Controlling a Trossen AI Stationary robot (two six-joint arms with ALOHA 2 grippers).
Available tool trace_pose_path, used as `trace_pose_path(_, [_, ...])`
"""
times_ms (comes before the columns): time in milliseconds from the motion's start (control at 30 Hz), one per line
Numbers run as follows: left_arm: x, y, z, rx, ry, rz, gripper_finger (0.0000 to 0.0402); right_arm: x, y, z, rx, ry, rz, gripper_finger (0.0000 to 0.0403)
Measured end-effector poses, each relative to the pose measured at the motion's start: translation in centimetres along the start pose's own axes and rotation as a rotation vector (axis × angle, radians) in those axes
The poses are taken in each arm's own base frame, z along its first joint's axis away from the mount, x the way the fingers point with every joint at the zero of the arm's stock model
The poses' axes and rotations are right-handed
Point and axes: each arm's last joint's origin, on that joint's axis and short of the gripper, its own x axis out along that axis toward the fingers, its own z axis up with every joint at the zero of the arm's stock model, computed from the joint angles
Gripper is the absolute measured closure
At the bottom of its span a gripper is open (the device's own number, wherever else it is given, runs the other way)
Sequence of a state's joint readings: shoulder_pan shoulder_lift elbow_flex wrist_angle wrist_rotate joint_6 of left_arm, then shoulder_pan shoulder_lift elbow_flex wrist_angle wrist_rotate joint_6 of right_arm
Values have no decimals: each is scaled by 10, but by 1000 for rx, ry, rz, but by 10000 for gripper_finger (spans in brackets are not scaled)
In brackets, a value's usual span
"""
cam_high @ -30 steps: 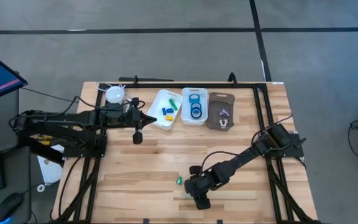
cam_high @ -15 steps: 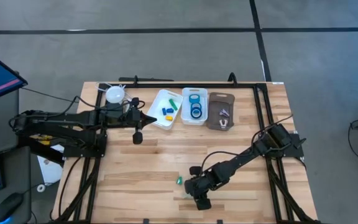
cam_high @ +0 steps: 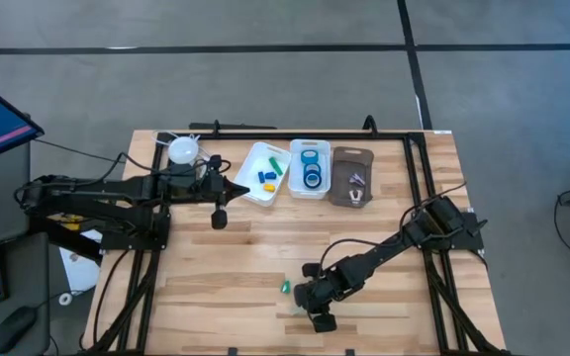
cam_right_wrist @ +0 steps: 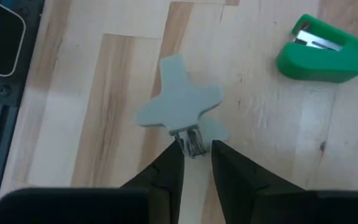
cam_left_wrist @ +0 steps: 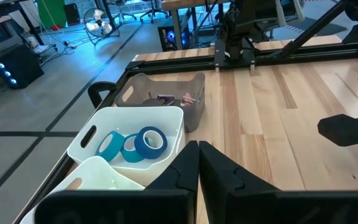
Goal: Pick and place Stapler, Stapler remover, tape
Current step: Put the gray staple remover into the black bin
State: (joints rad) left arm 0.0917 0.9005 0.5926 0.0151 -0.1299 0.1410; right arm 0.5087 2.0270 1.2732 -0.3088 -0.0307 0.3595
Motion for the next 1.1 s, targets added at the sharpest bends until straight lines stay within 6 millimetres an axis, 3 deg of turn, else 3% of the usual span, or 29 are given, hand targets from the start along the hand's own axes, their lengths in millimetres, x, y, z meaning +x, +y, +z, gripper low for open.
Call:
trace_pose_path(267, [0,0,0,0,0,0,398,-1,0,1,-3,-5,4,394])
trace_pose_path(700, [0,0,0,0,0,0,398,-11,1,8,-50,29,-66,399])
trace_pose_path(833, [0,0,0,0,0,0,398,-29,-2,11,-52,26,-149,400])
trace_pose_path(1100, [0,0,-3,3,25,-3,398,-102,-16,10,-41,9,-414,402])
